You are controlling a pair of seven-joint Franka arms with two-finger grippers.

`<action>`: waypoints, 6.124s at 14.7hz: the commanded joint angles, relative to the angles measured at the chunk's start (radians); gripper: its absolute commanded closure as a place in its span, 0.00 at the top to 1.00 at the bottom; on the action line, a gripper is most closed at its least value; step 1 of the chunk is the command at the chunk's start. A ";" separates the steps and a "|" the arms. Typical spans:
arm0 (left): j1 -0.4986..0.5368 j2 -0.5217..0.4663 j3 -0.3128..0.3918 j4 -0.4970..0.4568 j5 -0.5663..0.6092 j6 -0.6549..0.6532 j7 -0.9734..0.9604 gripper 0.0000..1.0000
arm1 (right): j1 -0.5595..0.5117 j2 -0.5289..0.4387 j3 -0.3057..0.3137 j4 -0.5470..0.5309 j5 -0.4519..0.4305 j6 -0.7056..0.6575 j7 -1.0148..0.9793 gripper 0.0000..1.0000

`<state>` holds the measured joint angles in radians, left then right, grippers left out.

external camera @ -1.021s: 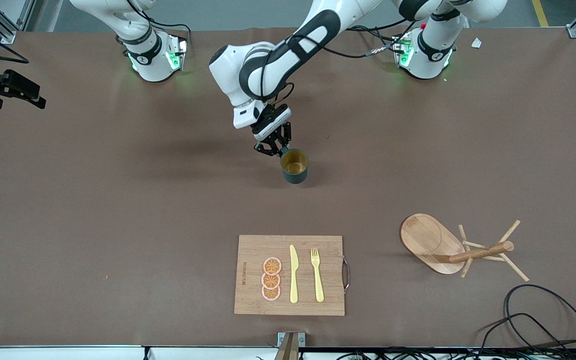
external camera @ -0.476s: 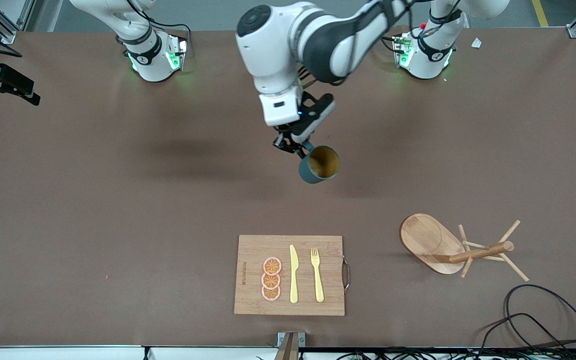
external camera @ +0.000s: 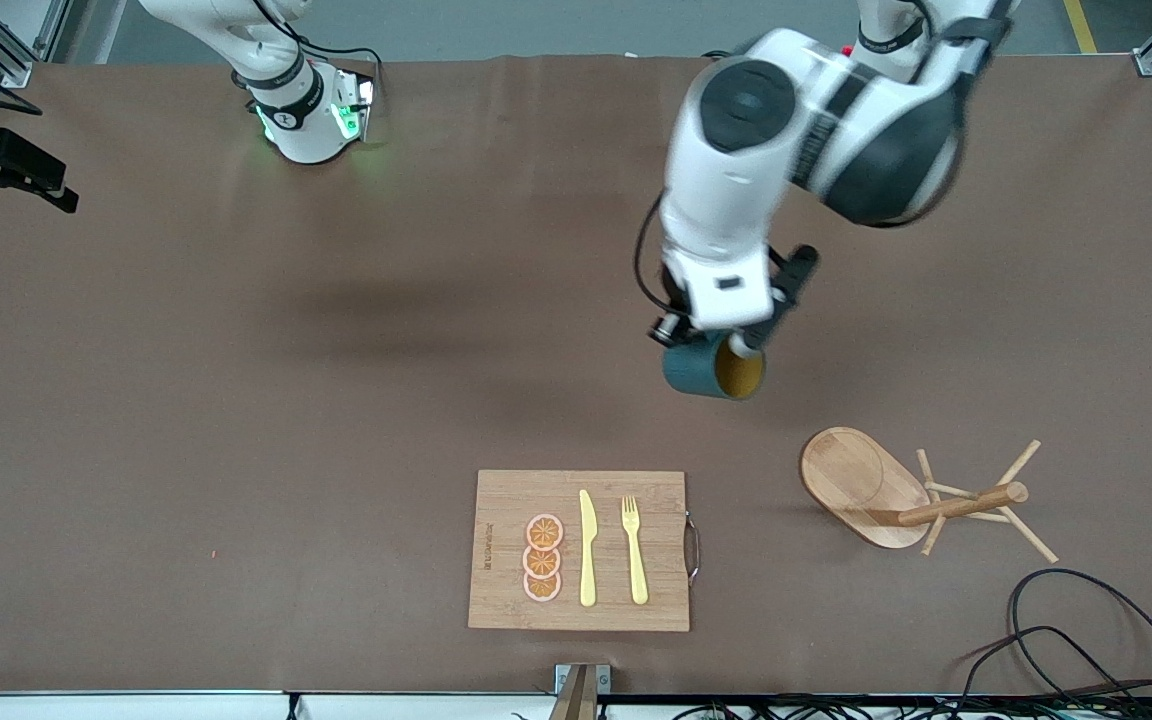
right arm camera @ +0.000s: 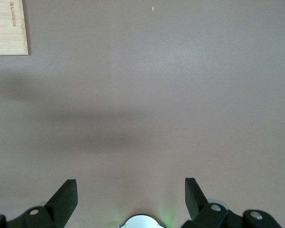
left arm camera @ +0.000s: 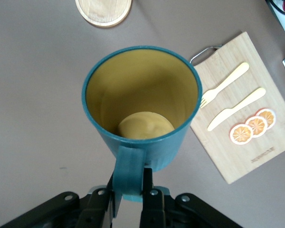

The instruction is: Pass cup and hang on rack

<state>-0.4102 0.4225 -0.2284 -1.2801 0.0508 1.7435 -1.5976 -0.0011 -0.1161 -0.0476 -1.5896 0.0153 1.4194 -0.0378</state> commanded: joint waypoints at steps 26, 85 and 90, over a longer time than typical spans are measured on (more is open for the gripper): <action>0.636 0.188 0.000 0.010 -0.927 0.010 0.441 0.01 | 0.021 0.013 0.002 0.020 -0.020 -0.010 -0.033 1.00; 0.751 0.197 -0.023 0.008 -0.959 -0.051 0.485 1.00 | 0.021 0.010 -0.002 0.011 -0.020 -0.014 -0.039 1.00; 0.693 0.058 -0.032 0.015 -0.814 -0.087 0.496 1.00 | 0.020 0.010 -0.002 0.011 -0.024 -0.017 -0.042 1.00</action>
<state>0.3064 0.5542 -0.2617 -1.2438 -0.8225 1.6680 -1.1179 0.0147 -0.1030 -0.0461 -1.5786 0.0052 1.4078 -0.0682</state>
